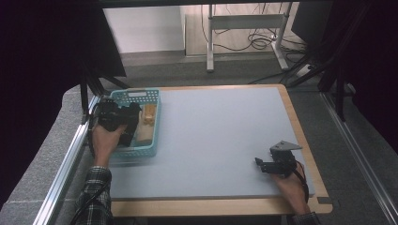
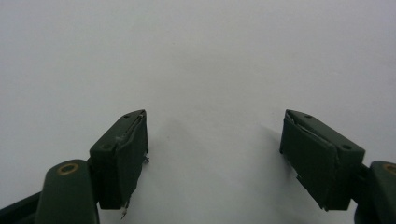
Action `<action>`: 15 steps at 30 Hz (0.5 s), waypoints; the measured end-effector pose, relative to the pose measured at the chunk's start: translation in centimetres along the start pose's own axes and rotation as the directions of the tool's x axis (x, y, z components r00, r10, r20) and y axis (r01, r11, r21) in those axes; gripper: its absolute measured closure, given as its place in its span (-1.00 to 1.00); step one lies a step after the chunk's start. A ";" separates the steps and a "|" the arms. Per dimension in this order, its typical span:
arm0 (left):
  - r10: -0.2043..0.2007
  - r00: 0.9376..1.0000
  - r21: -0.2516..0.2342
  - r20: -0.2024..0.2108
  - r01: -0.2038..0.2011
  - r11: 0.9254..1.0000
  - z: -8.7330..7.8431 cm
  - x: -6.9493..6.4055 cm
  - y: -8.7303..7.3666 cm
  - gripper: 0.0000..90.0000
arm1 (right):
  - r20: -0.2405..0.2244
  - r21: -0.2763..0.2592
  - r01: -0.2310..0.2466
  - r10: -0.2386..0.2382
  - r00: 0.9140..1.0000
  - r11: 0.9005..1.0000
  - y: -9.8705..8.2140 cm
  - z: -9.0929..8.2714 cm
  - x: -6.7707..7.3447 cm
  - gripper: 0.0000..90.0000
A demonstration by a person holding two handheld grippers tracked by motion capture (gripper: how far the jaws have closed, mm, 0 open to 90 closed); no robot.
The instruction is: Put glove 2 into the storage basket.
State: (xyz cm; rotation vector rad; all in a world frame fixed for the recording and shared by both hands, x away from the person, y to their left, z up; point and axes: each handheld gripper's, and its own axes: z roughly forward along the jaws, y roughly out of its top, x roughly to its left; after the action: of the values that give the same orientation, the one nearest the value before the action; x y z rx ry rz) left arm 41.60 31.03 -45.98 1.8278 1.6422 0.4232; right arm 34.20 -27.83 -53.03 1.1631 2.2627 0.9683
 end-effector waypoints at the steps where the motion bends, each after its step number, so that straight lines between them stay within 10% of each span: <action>1: 0.009 1.000 -0.008 0.004 -0.009 1.000 -0.3 -0.1 -0.1 -0.61 | 0.000 0.000 0.000 0.000 1.000 1.000 0.0 0.0 0.0 -0.49; 15: 0.049 0.998 -0.043 0.034 -0.047 0.998 -1.7 -1.2 -1.0 -0.78 | 0.000 0.000 0.000 0.000 1.000 1.000 0.0 0.0 0.0 -0.49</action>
State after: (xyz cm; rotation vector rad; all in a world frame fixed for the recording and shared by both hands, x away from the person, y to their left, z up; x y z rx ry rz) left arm 39.62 30.25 -45.14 1.8359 1.5571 0.4413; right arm 34.20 -27.83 -53.03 1.1630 2.2626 0.9676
